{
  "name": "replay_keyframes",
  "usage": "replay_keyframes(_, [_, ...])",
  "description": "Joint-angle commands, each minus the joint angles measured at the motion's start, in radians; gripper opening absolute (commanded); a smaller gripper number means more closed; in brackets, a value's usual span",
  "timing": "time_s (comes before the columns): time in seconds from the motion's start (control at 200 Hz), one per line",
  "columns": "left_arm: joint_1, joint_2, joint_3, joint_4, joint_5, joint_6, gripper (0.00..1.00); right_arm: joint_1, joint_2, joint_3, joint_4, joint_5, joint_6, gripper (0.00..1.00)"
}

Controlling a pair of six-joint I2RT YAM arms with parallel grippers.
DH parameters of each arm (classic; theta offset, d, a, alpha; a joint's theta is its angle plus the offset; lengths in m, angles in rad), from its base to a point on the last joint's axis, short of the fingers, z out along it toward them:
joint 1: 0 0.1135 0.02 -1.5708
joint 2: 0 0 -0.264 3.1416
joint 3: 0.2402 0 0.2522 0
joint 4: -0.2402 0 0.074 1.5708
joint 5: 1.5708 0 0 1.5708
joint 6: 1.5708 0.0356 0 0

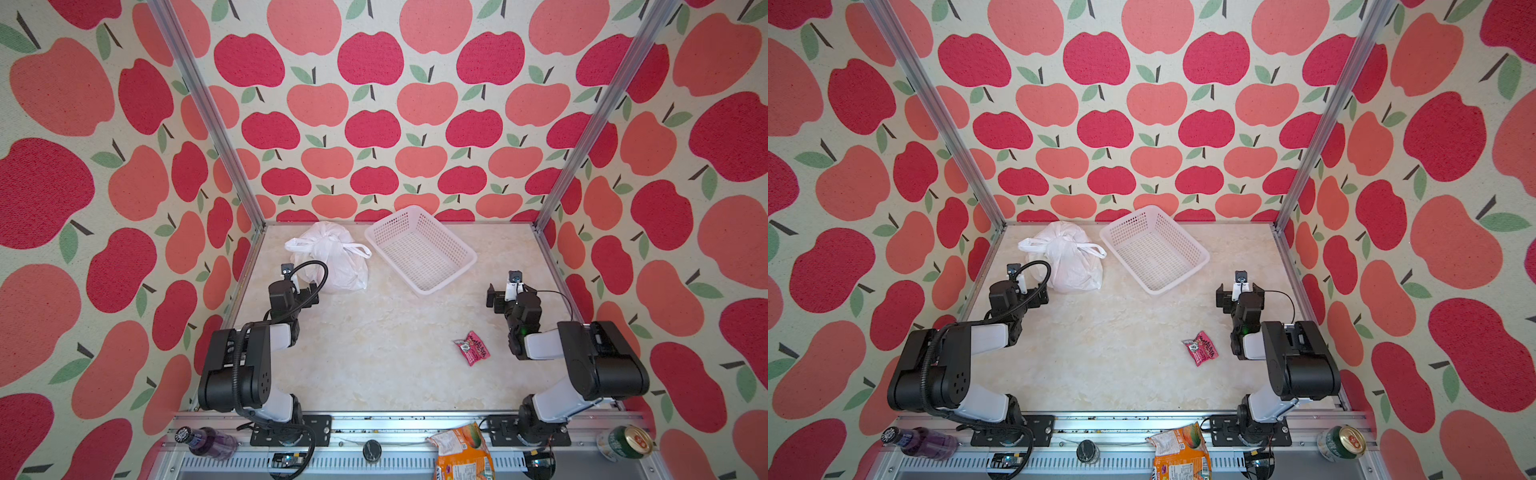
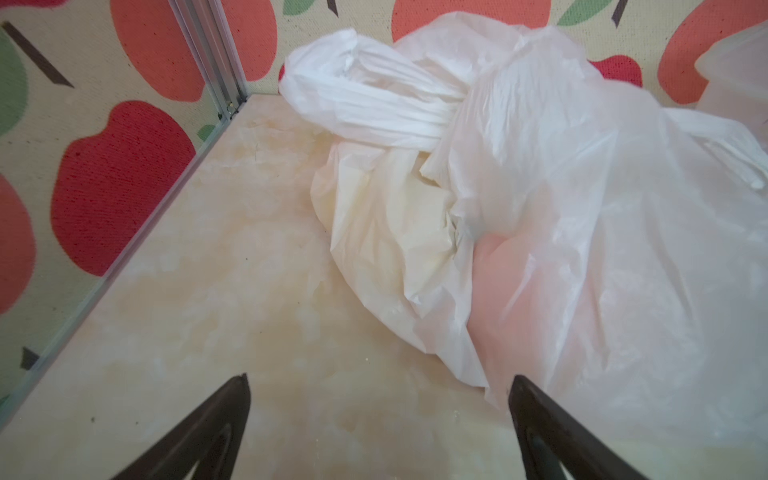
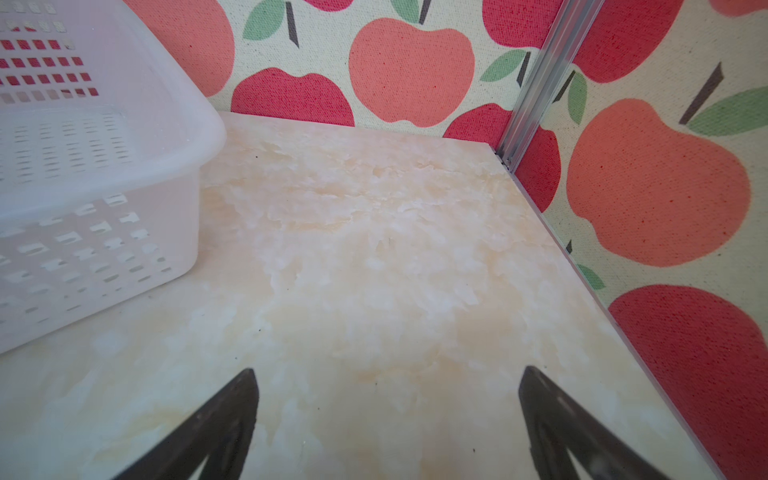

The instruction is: Untie the knot of the plastic bag and take out the fruit

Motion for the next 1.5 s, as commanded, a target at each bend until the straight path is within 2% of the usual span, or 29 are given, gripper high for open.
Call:
replay_keyframes(0.0, [-0.019,-0.082,0.105,-0.29,-0.068,0.003,0.99,0.044,-0.176,-0.011,-0.081,0.1,-0.045,0.99])
replay_keyframes(0.04, [-0.028,-0.104,0.117,-0.32,-0.069,0.008,0.99,0.051,-0.248,0.0,-0.156,0.132,-0.026,0.99])
replay_keyframes(0.095, [-0.042,-0.151,0.107,-0.32,-0.075,0.014,0.99,0.052,-0.345,0.017,-0.255,0.168,0.067,0.99])
replay_keyframes(0.155, [-0.068,-0.233,0.073,-0.289,-0.081,0.02,0.99,0.052,-0.448,0.048,-0.377,0.169,0.201,0.99])
replay_keyframes(0.225, [-0.104,-0.368,0.044,-0.297,-0.091,-0.027,0.99,0.047,-0.559,0.127,-0.613,0.126,0.355,0.99])
replay_keyframes(0.275, [-0.118,-0.483,0.063,-0.393,-0.092,-0.152,0.99,0.032,-0.632,0.238,-0.873,0.038,0.504,0.99])
replay_keyframes(0.335, [-0.116,-0.588,0.123,-0.584,-0.04,-0.328,0.99,0.031,-0.686,0.365,-1.074,-0.158,0.522,0.99])
replay_keyframes(0.365, [-0.113,-0.625,0.159,-0.675,0.025,-0.361,0.99,0.043,-0.703,0.381,-1.067,-0.222,0.53,0.99])
replay_keyframes(0.385, [-0.112,-0.646,0.172,-0.714,0.106,-0.357,0.99,0.051,-0.713,0.379,-1.045,-0.255,0.545,0.99])
replay_keyframes(0.44, [-0.112,-0.699,0.17,-0.755,0.25,-0.331,0.99,0.058,-0.739,0.327,-0.923,-0.371,0.574,0.99])
replay_keyframes(0.47, [-0.111,-0.733,0.148,-0.765,0.244,-0.371,0.99,0.058,-0.751,0.283,-0.829,-0.424,0.611,0.99])
replay_keyframes(0.5, [-0.108,-0.776,0.118,-0.791,0.18,-0.445,0.99,0.055,-0.766,0.257,-0.794,-0.453,0.64,0.99])
replay_keyframes(0.55, [-0.087,-0.851,0.069,-0.881,0.039,-0.585,0.99,0.048,-0.786,0.279,-0.873,-0.468,0.647,0.99])
replay_keyframes(0.575, [-0.062,-0.888,0.06,-0.938,0.014,-0.62,0.99,0.047,-0.79,0.313,-0.948,-0.465,0.638,0.99])
replay_keyframes(0.62, [-0.006,-0.965,0.051,-0.972,0.105,-0.598,0.99,0.047,-0.791,0.368,-1.068,-0.472,0.609,0.99])
replay_keyframes(0.67, [0.036,-1.035,0.051,-0.995,0.219,-0.558,0.99,0.047,-0.805,0.378,-1.092,-0.52,0.57,0.99])
replay_keyframes(0.795, [0.047,-1.142,0.058,-1.062,0.208,-0.554,0.99,0.055,-0.852,0.304,-1.016,-0.61,0.553,0.99])
replay_keyframes(0.895, [0.047,-1.089,0.121,-1.121,0.207,-0.541,0.99,0.081,-0.868,0.258,-0.951,-0.605,0.556,0.99])
replay_keyframes(1.016, [0.031,-0.948,0.172,-1.19,0.232,-0.543,0.99,0.111,-0.854,0.25,-1.025,-0.462,0.498,0.99])
replay_keyframes(1.126, [-0.028,-0.853,0.104,-1.06,0.264,-0.56,0.99,0.115,-0.808,0.18,-1.009,-0.318,0.449,0.99])
replay_keyframes(1.226, [-0.107,-0.742,0.06,-0.929,0.208,-0.572,0.99,0.114,-0.74,0.091,-0.921,-0.209,0.43,0.99])
replay_keyframes(1.371, [-0.207,-0.536,0.11,-0.827,0.148,-0.558,1.0,0.114,-0.676,0.017,-0.81,-0.114,0.4,0.99])
replay_keyframes(1.496, [-0.224,-0.336,0.203,-0.78,0.091,-0.554,0.99,0.114,-0.691,-0.042,-0.704,-0.065,0.413,0.99])
